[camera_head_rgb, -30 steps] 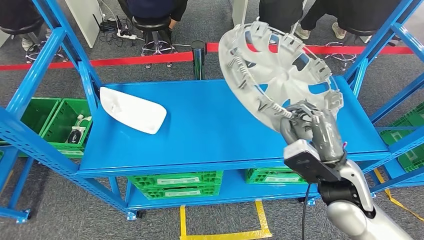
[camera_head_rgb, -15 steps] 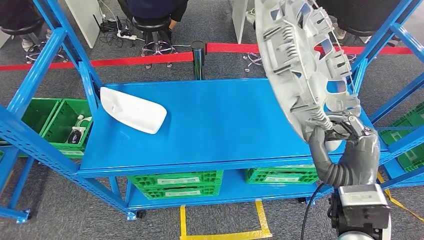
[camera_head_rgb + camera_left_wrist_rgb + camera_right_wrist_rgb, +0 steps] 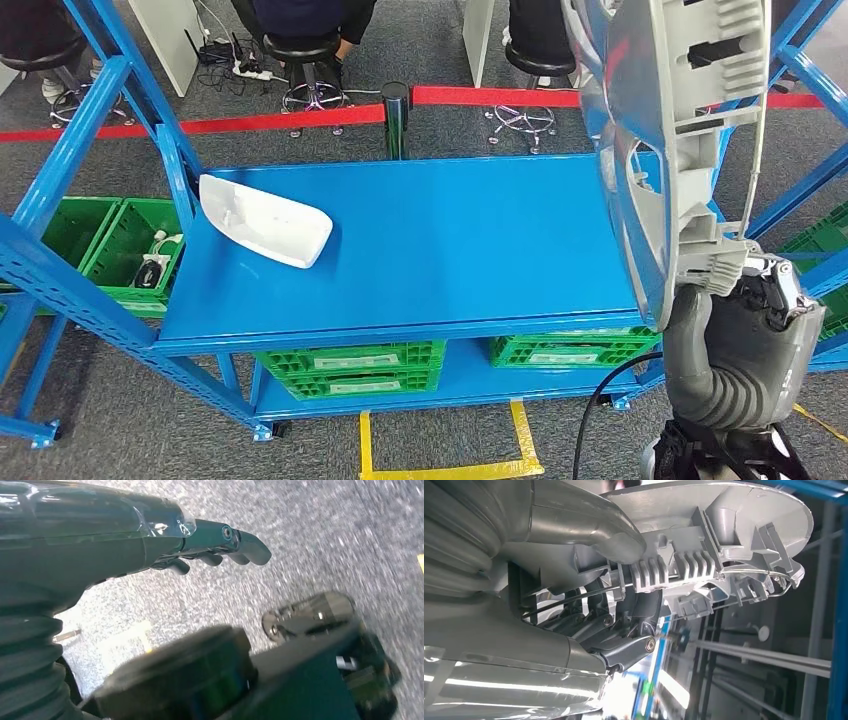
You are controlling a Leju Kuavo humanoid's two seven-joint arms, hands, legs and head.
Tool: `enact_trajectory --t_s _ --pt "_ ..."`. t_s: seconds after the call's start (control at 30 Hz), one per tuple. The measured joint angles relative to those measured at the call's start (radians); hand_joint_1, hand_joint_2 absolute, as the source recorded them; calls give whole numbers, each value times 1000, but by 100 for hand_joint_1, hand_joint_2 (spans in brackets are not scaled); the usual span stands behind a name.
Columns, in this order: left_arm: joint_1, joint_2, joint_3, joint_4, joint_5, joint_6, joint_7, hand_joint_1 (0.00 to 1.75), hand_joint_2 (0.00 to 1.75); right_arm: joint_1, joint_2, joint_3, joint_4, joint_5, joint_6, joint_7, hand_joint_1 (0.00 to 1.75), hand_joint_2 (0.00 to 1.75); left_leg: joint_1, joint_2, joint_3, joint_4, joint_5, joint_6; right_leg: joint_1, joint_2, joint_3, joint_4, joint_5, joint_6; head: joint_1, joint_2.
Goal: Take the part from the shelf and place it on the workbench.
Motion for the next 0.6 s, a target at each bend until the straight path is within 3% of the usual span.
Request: enact_trajectory --t_s 0.23,0.43,0.6 --pt "1 11 0 0 7 2 -1 0 175 1 22 20 -6 -120 55 -54 175 175 0 1 0 0 0 0 0 1 0 0 0 0 1 0" --pt "1 16 0 0 33 21 -19 0 175 -9 56 38 10 -403 241 -166 175 175 0 4 0 0 0 0 0 1 0 0 0 0 0 0" --pt "1 17 0 0 53 35 -30 0 175 -23 83 50 44 -611 381 -197 175 175 0 8 -1 0 0 0 0 3 0 0 0 0 1 0"
